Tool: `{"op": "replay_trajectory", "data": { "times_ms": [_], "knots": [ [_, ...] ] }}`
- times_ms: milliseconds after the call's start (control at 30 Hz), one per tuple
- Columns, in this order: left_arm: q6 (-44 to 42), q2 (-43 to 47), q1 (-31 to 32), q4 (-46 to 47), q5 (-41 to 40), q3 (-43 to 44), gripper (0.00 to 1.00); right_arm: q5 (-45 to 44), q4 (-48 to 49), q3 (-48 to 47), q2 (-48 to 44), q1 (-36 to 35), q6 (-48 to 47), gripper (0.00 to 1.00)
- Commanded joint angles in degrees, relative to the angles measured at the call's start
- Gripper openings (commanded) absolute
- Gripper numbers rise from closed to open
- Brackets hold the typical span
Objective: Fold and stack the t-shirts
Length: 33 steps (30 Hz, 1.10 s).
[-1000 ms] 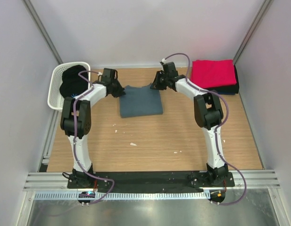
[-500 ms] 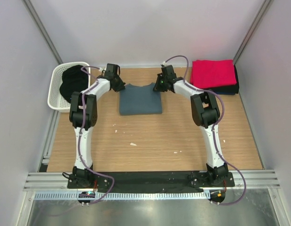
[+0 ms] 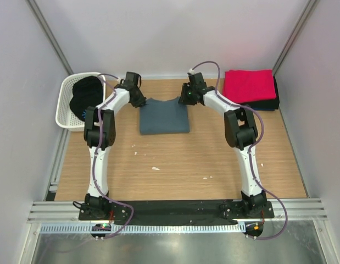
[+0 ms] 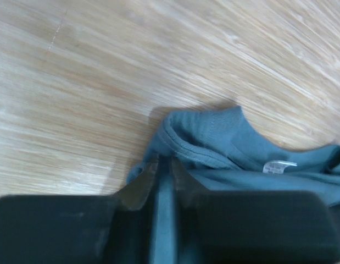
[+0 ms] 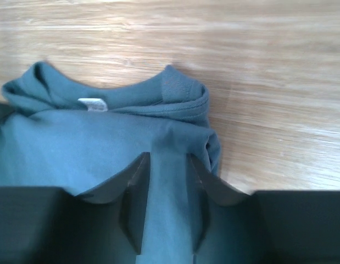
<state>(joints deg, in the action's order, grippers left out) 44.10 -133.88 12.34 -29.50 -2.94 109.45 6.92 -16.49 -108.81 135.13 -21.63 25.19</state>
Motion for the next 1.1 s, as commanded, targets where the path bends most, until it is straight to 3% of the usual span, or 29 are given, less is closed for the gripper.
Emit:
{"op": "replay_trajectory", "data": {
  "times_ms": [0,67,100,200,267,567,700,1067],
  "knots": [
    [-5.2,5.4,0.0,-1.9,2.5,4.5,0.29,0.1,-5.8,-6.7,-7.9,0.1,-3.5,0.4],
    [-7.5,9.5,-0.1,-2.1,4.2,6.2,0.49,0.5,-8.6,-8.4,-9.9,0.1,-3.9,0.52],
    [-8.1,10.9,0.0,-2.6,4.3,6.5,0.69,0.4,-11.2,-9.3,-10.6,0.1,-3.9,0.66],
    [-9.8,17.5,-0.1,-3.8,4.3,6.2,0.9,-0.1,-14.3,-7.9,-13.7,0.1,-3.5,0.85],
    [-9.6,23.1,-0.1,-4.9,4.4,3.3,0.92,-0.9,-14.4,-4.3,-15.7,0.1,-2.8,0.91],
    [-8.0,45.3,-0.1,-5.3,7.5,-21.2,1.0,-1.8,-12.5,5.4,-14.3,0.1,-1.5,0.93],
    [-8.4,52.5,-0.1,-6.1,8.6,-30.8,1.0,-0.9,-10.6,6.6,-12.6,0.1,-0.5,0.88],
    [-6.0,66.7,0.0,-12.3,9.3,-44.5,1.0,0.5,-5.9,8.6,-7.9,-0.5,3.0,0.8]
  ]
}}
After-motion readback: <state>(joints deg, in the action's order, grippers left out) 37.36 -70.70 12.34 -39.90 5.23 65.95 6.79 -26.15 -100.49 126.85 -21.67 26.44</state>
